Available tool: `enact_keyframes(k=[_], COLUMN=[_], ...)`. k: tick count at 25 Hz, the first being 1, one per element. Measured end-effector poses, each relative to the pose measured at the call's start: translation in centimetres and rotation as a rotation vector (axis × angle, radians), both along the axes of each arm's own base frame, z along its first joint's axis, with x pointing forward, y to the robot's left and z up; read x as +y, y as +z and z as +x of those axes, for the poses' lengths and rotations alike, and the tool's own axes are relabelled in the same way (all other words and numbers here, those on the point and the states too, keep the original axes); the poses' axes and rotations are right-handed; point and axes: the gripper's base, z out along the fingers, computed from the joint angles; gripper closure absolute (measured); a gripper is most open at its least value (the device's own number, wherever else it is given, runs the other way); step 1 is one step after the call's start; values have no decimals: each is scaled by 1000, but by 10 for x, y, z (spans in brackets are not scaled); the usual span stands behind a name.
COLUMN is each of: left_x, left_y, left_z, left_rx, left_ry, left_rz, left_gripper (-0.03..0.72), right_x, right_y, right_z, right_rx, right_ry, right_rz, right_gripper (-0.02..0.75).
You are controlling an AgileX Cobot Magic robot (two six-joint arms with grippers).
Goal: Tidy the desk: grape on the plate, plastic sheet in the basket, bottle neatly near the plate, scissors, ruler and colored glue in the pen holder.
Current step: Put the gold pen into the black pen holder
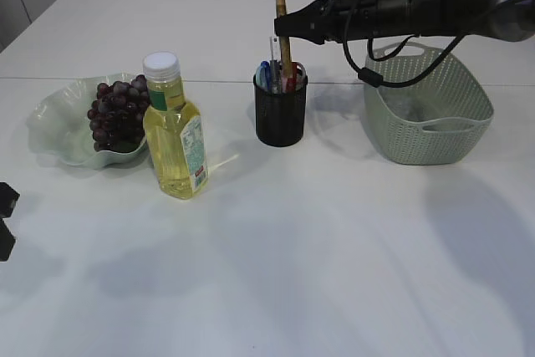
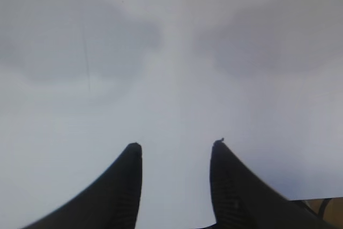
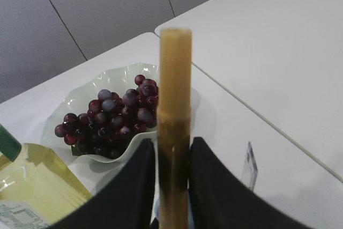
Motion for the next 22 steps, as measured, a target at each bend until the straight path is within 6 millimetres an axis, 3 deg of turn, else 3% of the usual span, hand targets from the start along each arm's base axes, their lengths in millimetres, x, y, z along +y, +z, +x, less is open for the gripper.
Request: enact_keyframes(k=[6, 11, 15, 18, 22], left_x=[0, 0, 0, 0, 0], left_y=[0, 0, 0, 0, 0], left_z=[0, 0, 0, -1, -1], left_rx=[0, 0, 4, 10, 17], left_ry=[0, 0, 0, -1, -2], left_rz=[0, 0, 1, 2, 3], left_gripper=[379, 379, 379, 379, 379], right_x=[0, 0, -2, -8, -22], right_y=[-3, -1, 1, 5, 33], right_z=[-1, 0, 3, -1, -18], right_rx=[-6, 4, 114, 233, 400], right_ry=[12, 3, -76, -140, -257], right_rz=[-42, -12, 48, -66, -252], right_gripper=[461, 445, 445, 444, 444])
